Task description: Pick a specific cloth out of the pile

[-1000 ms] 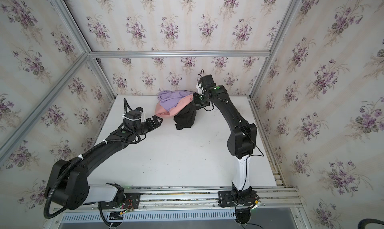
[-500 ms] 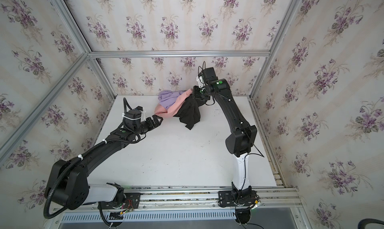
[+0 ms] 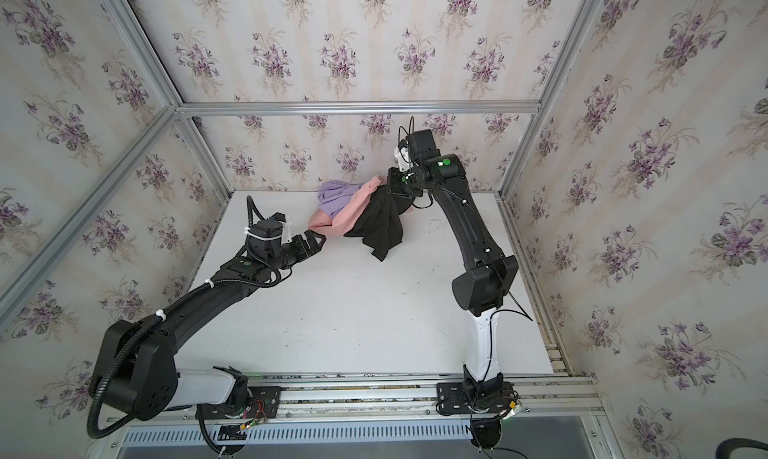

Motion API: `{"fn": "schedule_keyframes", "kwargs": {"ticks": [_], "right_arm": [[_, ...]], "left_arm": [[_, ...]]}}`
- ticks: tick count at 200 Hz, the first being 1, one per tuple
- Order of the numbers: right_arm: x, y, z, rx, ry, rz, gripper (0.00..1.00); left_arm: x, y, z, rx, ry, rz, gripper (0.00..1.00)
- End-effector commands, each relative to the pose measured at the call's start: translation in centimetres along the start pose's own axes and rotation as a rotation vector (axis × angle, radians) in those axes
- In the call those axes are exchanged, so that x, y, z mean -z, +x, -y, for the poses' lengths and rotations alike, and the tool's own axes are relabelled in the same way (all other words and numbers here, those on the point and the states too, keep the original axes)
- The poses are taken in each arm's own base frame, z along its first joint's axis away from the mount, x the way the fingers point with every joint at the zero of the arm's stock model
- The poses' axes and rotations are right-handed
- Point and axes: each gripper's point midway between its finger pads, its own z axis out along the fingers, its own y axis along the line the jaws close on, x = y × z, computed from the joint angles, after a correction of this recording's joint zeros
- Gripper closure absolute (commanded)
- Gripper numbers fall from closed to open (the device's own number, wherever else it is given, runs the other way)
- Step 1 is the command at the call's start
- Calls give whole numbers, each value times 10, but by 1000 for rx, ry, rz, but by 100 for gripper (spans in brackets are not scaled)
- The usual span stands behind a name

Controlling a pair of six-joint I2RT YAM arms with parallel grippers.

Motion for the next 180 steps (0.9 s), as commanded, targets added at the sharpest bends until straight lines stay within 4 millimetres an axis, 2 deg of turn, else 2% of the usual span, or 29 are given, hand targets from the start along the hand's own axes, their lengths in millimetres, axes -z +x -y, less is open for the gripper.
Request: {"fn": "schedule_keyframes", "kwargs": {"ticks": [1,180], "right_arm": [[18,-15,-11,31,-26,64,100],[76,-36,-29,99,-13,206,100]], "left_arm": [[2,-5,3,-10,10,19,0],[3,-2,1,-7,4,17,0]]}}
